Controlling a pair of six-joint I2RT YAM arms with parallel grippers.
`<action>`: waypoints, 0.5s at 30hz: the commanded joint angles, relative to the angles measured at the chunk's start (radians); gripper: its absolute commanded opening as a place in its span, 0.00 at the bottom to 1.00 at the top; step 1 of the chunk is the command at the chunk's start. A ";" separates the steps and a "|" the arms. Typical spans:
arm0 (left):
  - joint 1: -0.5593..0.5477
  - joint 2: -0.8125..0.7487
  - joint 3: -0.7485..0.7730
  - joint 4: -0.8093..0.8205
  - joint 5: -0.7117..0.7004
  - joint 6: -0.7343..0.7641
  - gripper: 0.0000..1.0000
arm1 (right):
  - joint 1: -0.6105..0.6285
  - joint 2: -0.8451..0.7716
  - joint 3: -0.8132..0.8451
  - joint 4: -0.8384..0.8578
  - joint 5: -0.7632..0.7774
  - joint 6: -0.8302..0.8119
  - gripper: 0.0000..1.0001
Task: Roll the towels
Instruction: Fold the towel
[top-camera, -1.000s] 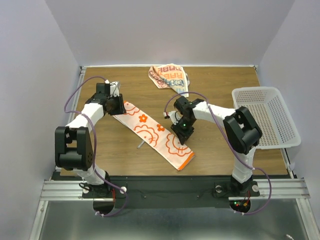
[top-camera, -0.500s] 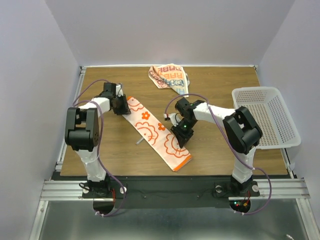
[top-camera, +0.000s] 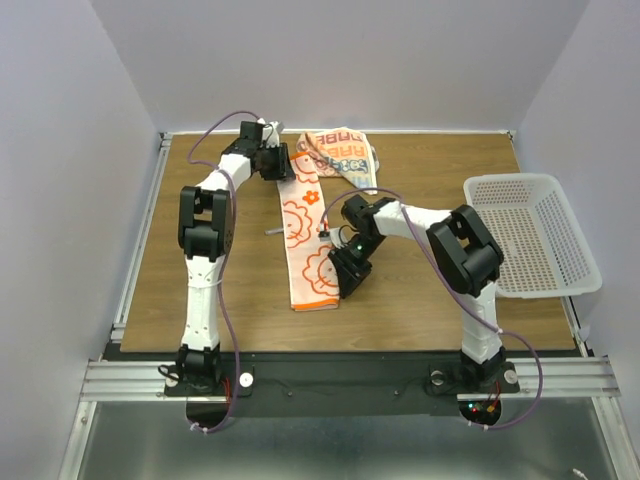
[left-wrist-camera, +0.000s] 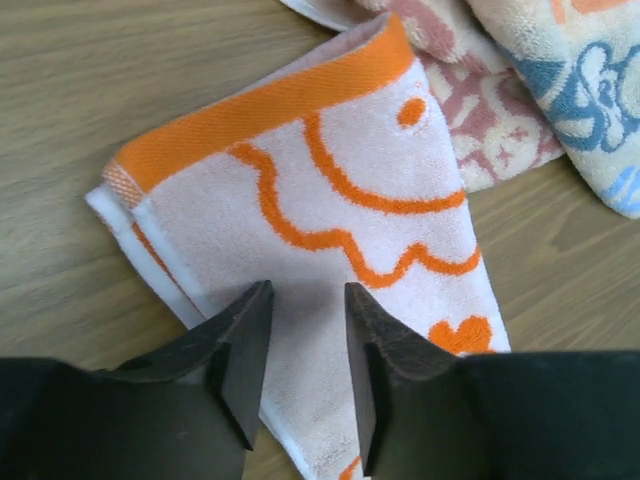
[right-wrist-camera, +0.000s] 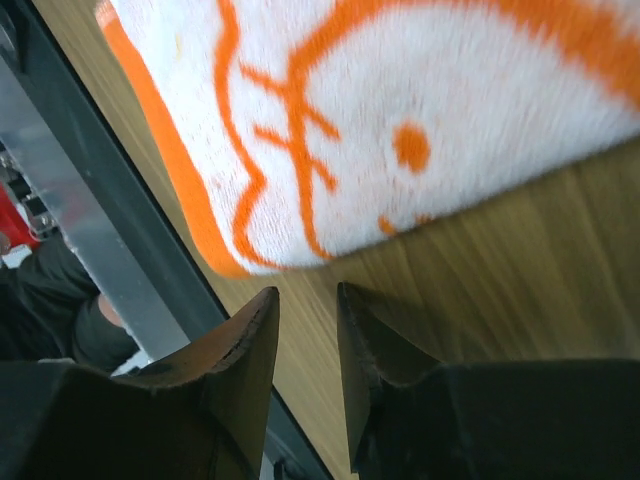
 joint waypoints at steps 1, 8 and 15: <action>-0.008 -0.088 0.050 -0.101 -0.041 0.105 0.55 | 0.017 0.022 0.076 0.058 -0.033 0.030 0.36; 0.018 -0.656 -0.413 0.058 -0.147 0.284 0.99 | 0.016 -0.253 -0.027 0.062 0.056 0.027 0.62; 0.061 -1.124 -0.744 0.206 -0.134 0.241 0.99 | 0.019 -0.249 0.053 0.070 0.050 0.047 0.48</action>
